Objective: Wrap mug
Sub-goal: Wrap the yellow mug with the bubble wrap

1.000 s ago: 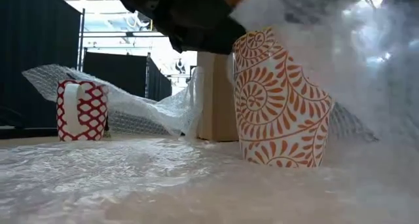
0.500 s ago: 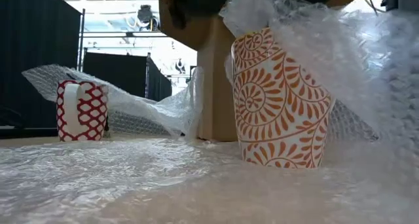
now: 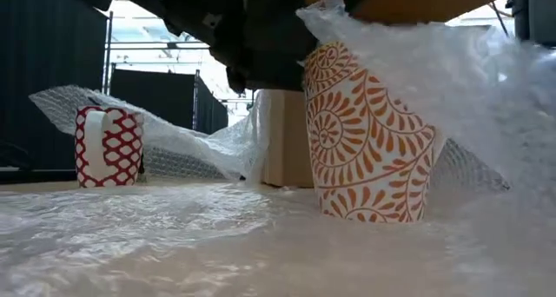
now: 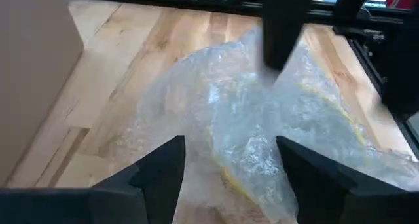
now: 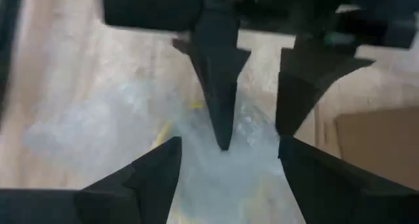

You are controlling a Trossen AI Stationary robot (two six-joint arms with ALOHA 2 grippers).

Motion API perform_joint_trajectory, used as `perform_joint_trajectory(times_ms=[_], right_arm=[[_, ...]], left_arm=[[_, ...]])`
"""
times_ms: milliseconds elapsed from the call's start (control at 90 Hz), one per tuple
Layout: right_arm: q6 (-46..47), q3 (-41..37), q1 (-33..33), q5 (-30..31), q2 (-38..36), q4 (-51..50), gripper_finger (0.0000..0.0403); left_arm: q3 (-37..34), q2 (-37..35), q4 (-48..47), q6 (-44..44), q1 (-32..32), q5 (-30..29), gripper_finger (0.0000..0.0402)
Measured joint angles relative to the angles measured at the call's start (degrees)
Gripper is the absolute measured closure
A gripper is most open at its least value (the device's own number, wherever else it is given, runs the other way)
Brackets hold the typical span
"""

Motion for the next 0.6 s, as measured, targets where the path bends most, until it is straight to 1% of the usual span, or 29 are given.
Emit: perform_joint_trajectory(times_ms=[100, 156, 222, 256, 333, 400, 433, 500, 600], right_arm=[[1.75, 3.94, 1.89, -6.16, -0.16, -5.20, 0.0161], [2.78, 3.90, 3.66, -7.10, -0.24, -5.65, 0.0161], [3.81, 1.66, 5.81, -7.37, -0.18, -4.37, 0.0161], [4.59, -0.26, 6.63, -6.07, -0.12, -3.29, 0.0161], [6.34, -4.73, 7.63, 0.77, 0.05, -0.33, 0.0161], [5.95, -7.69, 8.04, 6.75, 0.07, 2.26, 0.0161], [5.08, -9.10, 8.06, 8.49, 0.04, 4.54, 0.0161], [2.36, -11.39, 7.21, 7.99, 0.04, 8.57, 0.0161], [-1.35, -14.27, 4.79, 1.77, 0.04, 14.65, 0.0161]], left_arm=[[0.00, 0.00, -0.05, 0.00, 0.00, 0.01, 0.0183], [0.00, 0.00, -0.03, 0.01, -0.01, 0.01, 0.0183], [-0.02, 0.01, 0.03, 0.18, 0.00, 0.01, 0.0183], [-0.02, 0.02, 0.07, 0.30, 0.00, 0.07, 0.0183], [-0.02, 0.02, 0.13, 0.44, 0.01, 0.44, 0.0183], [-0.04, 0.02, 0.17, 0.44, 0.02, 0.76, 0.0183], [-0.04, 0.04, 0.21, 0.44, 0.02, 0.84, 0.0183], [-0.07, 0.04, 0.29, 0.42, 0.02, 0.89, 0.0183], [-0.07, 0.07, 0.32, 0.44, 0.02, 0.94, 0.0183]])
